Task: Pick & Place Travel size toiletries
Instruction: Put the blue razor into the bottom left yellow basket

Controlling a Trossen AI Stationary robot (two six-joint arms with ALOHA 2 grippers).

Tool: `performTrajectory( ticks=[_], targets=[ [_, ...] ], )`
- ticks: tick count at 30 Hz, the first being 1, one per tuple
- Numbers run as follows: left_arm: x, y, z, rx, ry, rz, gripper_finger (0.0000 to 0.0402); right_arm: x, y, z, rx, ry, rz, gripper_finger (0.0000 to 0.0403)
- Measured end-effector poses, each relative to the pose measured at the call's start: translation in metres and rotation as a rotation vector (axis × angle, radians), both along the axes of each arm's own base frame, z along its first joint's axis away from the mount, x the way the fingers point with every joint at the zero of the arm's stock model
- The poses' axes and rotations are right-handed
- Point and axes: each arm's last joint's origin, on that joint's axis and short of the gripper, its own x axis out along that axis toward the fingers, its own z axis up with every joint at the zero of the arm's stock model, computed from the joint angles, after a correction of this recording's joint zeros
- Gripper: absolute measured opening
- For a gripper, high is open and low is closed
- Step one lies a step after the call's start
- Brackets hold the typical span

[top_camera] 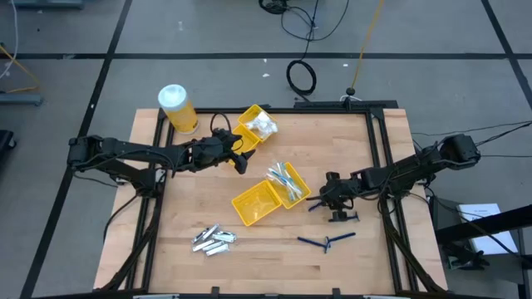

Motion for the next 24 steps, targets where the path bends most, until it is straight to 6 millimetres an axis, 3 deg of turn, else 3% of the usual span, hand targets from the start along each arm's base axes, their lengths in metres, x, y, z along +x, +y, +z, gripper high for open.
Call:
performTrajectory(
  ticks=[4,8,13,16,19,21,24],
  targets=[
    [0.000,0.000,0.000,0.000,0.005,0.000,0.0367,0.000,0.000,0.000,0.000,0.003,-0.002,0.0020],
    [-0.001,-0.001,-0.004,-0.034,0.039,-0.026,0.0367,0.002,0.000,0.006,0.031,-0.036,-0.061,0.0020],
    [-0.001,-0.004,-0.005,-0.075,0.039,-0.106,0.0367,0.001,0.003,0.039,0.132,-0.087,-0.107,0.0019],
    [0.001,-0.005,-0.006,-0.120,0.014,-0.112,0.0367,0.001,0.007,0.070,0.164,-0.270,-0.055,0.0019],
    [0.007,-0.004,-0.013,-0.161,-0.005,-0.092,0.0367,0.002,0.006,0.087,0.102,-0.511,0.026,0.0019],
    [0.017,-0.003,-0.020,-0.163,-0.044,-0.090,0.0367,0.005,0.004,0.095,0.016,-0.728,0.030,0.0019],
    [0.035,-0.003,-0.031,-0.091,-0.087,-0.138,0.0367,0.008,-0.003,0.092,-0.101,-0.961,0.019,0.0019]
  ],
)
